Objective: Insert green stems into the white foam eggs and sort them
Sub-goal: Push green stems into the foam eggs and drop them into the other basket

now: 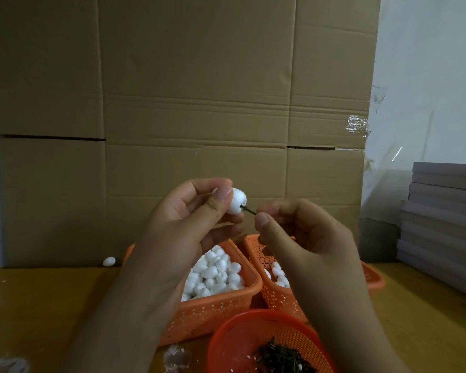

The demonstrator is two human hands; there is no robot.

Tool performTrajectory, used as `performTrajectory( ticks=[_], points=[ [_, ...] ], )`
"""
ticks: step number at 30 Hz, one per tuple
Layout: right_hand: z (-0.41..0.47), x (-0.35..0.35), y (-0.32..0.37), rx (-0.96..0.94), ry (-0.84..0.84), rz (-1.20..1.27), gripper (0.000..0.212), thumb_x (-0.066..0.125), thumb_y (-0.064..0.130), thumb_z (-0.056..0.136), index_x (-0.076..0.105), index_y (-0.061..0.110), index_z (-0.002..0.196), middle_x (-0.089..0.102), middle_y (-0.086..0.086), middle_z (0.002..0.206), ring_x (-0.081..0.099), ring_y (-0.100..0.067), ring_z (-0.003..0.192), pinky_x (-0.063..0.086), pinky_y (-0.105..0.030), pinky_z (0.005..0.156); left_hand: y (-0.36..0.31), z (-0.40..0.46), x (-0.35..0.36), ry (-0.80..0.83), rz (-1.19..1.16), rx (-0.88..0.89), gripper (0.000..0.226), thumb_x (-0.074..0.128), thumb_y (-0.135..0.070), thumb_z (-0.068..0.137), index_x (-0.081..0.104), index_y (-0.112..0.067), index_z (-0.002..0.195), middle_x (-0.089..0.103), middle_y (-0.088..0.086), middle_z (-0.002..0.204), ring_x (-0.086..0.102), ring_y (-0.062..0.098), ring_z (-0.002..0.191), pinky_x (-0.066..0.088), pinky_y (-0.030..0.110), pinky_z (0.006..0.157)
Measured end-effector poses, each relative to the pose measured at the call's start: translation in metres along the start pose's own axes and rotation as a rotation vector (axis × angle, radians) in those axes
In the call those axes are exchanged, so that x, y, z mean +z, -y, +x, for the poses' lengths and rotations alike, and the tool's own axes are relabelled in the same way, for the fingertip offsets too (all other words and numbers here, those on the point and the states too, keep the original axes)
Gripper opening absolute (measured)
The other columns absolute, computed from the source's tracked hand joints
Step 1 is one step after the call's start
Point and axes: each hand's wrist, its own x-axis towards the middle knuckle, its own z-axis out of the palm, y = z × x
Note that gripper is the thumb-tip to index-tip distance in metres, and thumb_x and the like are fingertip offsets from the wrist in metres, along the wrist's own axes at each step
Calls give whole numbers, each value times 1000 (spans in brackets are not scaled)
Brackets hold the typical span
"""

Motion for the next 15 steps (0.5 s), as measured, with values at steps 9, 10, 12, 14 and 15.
performTrajectory(
  ticks=[9, 10, 12, 14, 15],
  points=[
    [-3, 1, -1, -76, -73, -131, 12, 65, 27, 78, 61, 36, 71, 68, 20, 78, 64, 2, 72, 48, -8, 65, 0, 0, -1, -15, 29, 30, 26, 68, -28, 70, 70, -15, 92, 74, 2, 81, 70, 12, 75, 55, 18, 64],
    [-3, 1, -1, -79, -74, -136, 12, 65, 27, 78, 62, 36, 72, 68, 20, 78, 63, 2, 72, 48, -8, 65, -1, 0, -2, -20, 33, 31, 28, 67, -28, 70, 69, -14, 94, 74, 2, 81, 70, 12, 74, 55, 18, 63],
    [-3, 0, -1, -78, -67, -140, 10, 65, 27, 78, 62, 35, 72, 68, 19, 79, 63, 2, 71, 48, -8, 64, -2, 1, -3, -19, 34, 24, 30, 68, -29, 69, 69, -14, 94, 74, 2, 81, 71, 12, 74, 55, 18, 63],
    [-2, 1, -1, -74, -58, -151, 8, 64, 29, 77, 62, 35, 71, 68, 19, 79, 63, 2, 71, 48, -8, 64, -1, 0, -3, -7, 40, 17, 27, 69, -30, 67, 71, -16, 91, 74, 3, 82, 71, 13, 75, 55, 19, 64],
    [-2, 1, -1, -75, -54, -157, 8, 63, 30, 77, 62, 36, 71, 67, 20, 78, 63, 2, 71, 48, -8, 64, 0, 0, -2, 3, 42, 11, 25, 69, -30, 67, 72, -18, 88, 74, 3, 82, 71, 13, 77, 56, 20, 65]
  ],
)
